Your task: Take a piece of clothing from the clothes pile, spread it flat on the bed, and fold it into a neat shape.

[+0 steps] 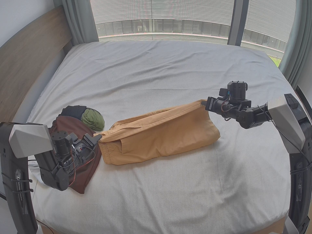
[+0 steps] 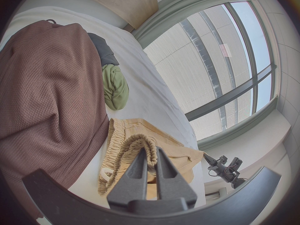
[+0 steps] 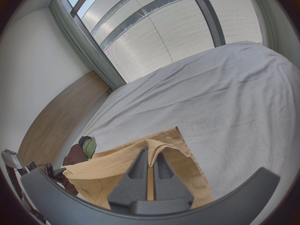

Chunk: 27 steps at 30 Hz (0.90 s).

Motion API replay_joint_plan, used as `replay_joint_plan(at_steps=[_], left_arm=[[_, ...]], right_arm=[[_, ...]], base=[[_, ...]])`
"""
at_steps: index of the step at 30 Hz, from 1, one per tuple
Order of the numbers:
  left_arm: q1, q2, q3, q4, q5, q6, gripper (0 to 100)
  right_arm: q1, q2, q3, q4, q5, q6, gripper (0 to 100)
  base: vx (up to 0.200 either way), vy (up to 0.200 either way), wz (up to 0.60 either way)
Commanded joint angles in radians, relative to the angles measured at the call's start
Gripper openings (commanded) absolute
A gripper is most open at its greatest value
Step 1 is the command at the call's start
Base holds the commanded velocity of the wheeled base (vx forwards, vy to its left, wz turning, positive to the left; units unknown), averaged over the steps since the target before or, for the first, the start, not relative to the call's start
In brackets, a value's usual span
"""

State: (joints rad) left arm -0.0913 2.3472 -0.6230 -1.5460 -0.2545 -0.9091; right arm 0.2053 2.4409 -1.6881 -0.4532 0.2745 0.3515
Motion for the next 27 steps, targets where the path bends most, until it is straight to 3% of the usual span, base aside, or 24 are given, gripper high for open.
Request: replay_joint_plan(at_steps=[1,5,6,9,10,20,27], left_arm=[[-0.001,0.004,-0.001,0.0,-0.005,-0.001,0],[-0.005,0.004,0.0,0.0,-0.006,-0.001,0],[-0.005,0.004,-0.001,0.0,-0.006,-0.001,100],[-0.002,0.004,-0.007,0.0,-0.003,0.001,100],[-0.002,0.004,-0.014,0.0,0.0,0.003,100],[0.016,-0.002,-0.026,-0.002,0.034,0.007,100],[-0.001,-0.075,0.039,-0.002,0.0,-0.001,100]], right_arm=[[0.0,0.01,-0.002,-0.018,-0.001,0.0,0],[0.0,0.015,-0.001,-0.032,-0.003,0.001,0],[-0.001,0.015,0.001,-0.033,-0.003,0.001,0],[-0.003,0.018,-0.002,-0.039,-0.001,0.003,0],[-0.004,0.021,-0.004,-0.045,-0.001,0.003,100],[-0.015,0.017,0.019,-0.128,-0.003,0.041,100],[-0.015,-0.12,0.229,-0.144,0.032,0.046,100]], base=[[0.0,0.0,0.0],[0.0,0.0,0.0],[0.0,0.0,0.0],[0.0,0.0,0.0],[0.0,0.0,0.0],[0.0,0.0,0.0],[0.0,0.0,0.0]])
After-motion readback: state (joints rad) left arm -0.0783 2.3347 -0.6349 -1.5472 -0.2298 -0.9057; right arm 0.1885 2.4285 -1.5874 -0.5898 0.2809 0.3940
